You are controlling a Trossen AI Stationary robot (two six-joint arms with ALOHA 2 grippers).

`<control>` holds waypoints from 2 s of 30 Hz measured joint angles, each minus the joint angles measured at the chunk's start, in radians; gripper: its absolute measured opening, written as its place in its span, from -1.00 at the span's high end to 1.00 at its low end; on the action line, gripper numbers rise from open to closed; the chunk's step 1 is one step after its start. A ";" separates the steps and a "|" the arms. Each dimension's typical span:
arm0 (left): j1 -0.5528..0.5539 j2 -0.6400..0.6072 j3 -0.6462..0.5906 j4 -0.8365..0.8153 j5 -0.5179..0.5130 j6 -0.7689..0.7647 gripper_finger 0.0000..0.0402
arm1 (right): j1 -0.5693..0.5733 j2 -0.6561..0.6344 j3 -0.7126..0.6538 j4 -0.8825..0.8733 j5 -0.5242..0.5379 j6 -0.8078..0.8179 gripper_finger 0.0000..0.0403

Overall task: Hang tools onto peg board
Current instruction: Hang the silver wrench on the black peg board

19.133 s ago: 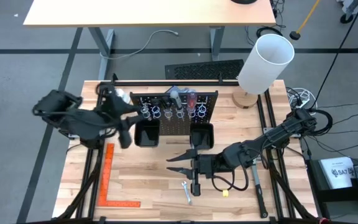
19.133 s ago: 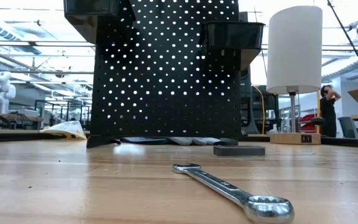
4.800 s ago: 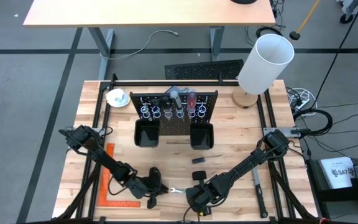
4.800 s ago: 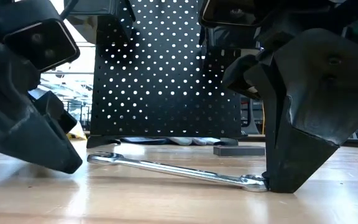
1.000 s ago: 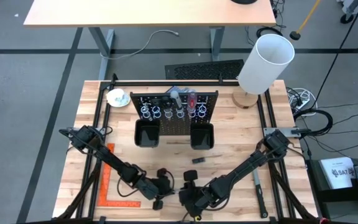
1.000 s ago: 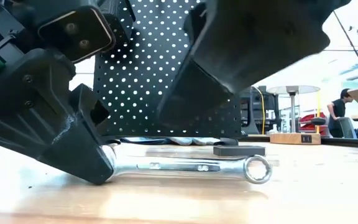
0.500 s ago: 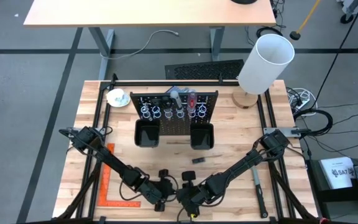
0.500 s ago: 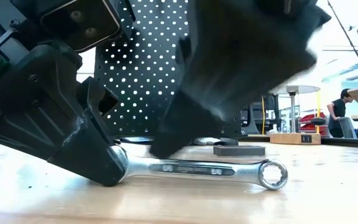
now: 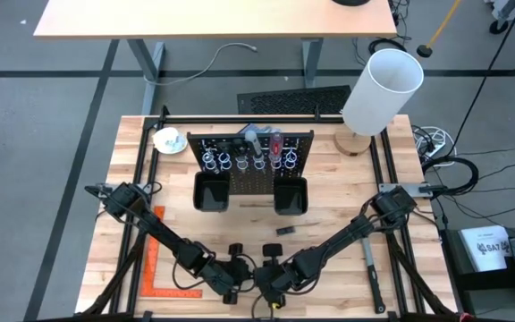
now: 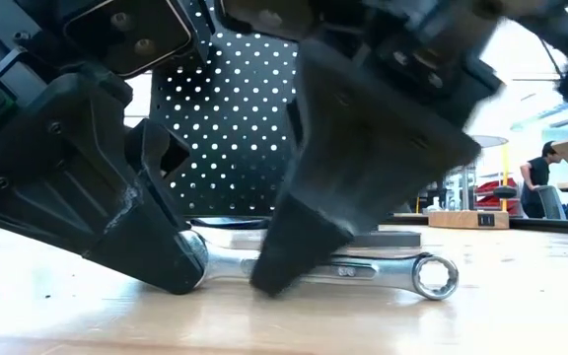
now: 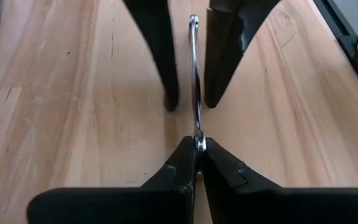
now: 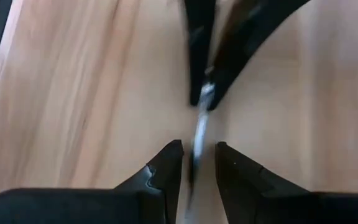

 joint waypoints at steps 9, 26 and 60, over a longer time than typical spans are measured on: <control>-0.006 -0.025 -0.002 -0.017 -0.005 0.015 0.91 | -0.007 0.017 0.003 0.012 -0.038 0.005 0.86; -0.013 -0.033 -0.001 -0.005 -0.004 0.009 0.68 | -0.007 0.017 0.001 0.031 -0.040 -0.024 0.97; -0.264 -0.648 0.001 -0.062 -0.610 0.331 0.40 | 0.032 -0.297 -0.001 0.247 0.364 -0.324 0.97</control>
